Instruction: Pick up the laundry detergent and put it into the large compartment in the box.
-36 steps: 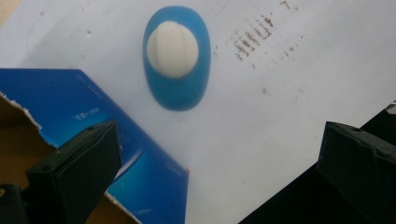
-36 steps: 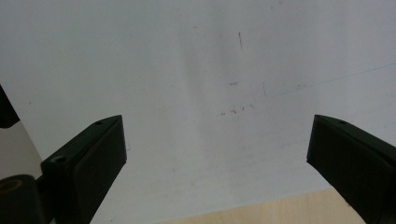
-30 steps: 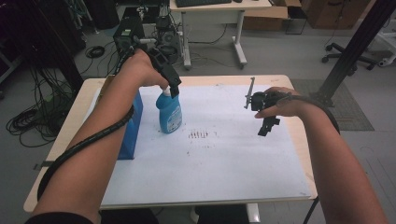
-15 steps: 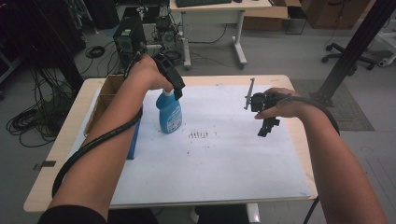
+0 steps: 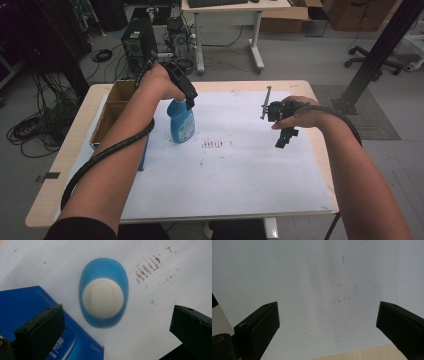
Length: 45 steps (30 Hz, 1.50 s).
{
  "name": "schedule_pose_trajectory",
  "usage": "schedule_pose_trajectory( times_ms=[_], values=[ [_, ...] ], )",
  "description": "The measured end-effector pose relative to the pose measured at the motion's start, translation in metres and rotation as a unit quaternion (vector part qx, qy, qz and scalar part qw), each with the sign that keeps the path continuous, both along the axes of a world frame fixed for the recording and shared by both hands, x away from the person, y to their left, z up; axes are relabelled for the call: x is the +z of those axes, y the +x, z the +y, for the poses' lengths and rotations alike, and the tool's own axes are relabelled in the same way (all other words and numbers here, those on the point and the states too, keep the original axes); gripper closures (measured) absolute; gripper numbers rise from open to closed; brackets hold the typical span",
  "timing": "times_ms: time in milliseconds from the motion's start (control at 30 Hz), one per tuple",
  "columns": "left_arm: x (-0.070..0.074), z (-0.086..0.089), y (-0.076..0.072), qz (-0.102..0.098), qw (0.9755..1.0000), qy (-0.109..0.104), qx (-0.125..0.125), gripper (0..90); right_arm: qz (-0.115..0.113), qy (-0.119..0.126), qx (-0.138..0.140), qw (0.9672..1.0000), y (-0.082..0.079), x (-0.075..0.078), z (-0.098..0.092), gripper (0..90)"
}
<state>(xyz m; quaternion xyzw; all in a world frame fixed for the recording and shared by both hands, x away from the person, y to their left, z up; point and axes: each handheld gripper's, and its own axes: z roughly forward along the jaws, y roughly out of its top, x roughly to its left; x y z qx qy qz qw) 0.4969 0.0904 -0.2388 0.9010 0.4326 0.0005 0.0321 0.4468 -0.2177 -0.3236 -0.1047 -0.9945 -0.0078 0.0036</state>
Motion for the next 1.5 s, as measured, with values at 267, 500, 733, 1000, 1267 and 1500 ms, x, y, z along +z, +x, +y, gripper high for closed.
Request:
schedule_pose_trajectory(
  times_ms=[267,500,733,1000,1267,1500],
  values=[
    [-0.013,0.002,0.006,0.003,1.0,0.002,0.004,0.2,0.005,-0.002,-0.003,1.0,0.001,-0.005,0.002,4.8],
    [-0.023,0.001,0.009,0.005,1.0,0.001,0.007,0.2,0.004,-0.002,0.003,1.0,0.001,-0.005,0.004,4.8],
    [-0.034,-0.002,0.01,0.007,1.0,0.003,0.006,0.2,0.004,-0.005,0.001,1.0,0.0,-0.004,0.004,4.8],
    [-0.04,-0.004,0.01,0.003,0.9999,0.008,0.008,0.2,0.005,-0.005,0.001,1.0,0.0,-0.004,0.004,4.9],
    [-0.046,-0.004,0.012,-0.003,0.9998,0.014,0.01,0.2,0.006,-0.005,-0.001,1.0,0.0,-0.007,0.004,4.9],
    [-0.05,-0.004,0.012,-0.004,0.9997,0.022,0.011,0.4,0.007,-0.005,-0.001,1.0,0.001,-0.008,0.004,4.9]
  ],
)
